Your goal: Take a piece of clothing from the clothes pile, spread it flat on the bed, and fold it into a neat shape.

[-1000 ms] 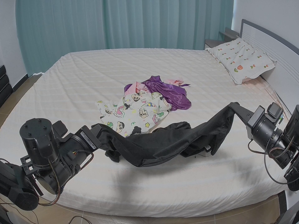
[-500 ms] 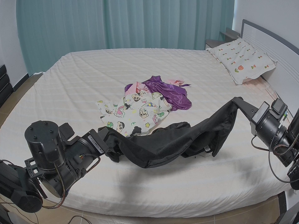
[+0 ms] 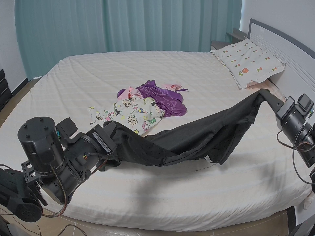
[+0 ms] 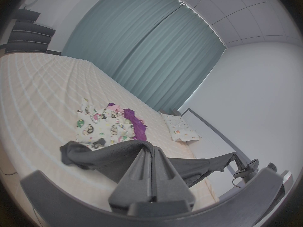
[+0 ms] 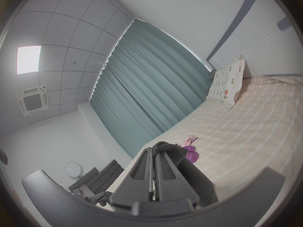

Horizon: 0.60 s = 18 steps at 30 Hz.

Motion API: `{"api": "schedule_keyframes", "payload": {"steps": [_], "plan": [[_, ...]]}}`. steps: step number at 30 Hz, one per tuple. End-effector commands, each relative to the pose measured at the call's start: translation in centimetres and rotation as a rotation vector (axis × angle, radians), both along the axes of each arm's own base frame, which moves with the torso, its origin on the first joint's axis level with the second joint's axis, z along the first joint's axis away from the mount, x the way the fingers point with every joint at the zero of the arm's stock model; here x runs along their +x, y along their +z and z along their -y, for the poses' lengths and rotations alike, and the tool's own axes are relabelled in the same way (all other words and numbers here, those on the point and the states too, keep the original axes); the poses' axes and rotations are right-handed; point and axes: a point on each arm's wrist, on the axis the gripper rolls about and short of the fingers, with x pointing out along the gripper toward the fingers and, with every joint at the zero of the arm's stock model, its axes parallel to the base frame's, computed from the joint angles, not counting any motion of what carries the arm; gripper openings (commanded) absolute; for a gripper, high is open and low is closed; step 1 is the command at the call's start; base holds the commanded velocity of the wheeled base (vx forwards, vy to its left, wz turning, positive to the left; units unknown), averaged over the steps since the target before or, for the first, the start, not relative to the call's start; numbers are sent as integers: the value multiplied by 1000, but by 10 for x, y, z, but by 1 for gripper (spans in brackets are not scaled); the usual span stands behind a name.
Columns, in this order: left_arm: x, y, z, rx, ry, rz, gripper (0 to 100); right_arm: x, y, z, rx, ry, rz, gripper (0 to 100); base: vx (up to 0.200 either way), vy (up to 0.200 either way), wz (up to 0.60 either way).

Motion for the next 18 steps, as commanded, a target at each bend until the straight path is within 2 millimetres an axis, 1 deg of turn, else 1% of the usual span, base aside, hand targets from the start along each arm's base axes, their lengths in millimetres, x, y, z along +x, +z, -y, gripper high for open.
{"api": "schedule_keyframes", "payload": {"steps": [1,5,8,16,18], "plan": [[-2,13,2,-33,-9,38,0,-9,16,11,11,-41,74,0,0,-200,0],[-2,14,3,-37,-14,43,0,-13,23,18,13,-61,109,0,0,-200,0],[-4,17,5,-44,-23,51,0,-16,31,18,8,-66,140,0,0,-200,0],[-3,18,5,-48,11,56,0,-21,34,21,-16,-80,158,0,0,-200,0],[-3,19,4,-50,11,57,0,-25,34,22,-17,-81,158,0,0,-200,0]]}}
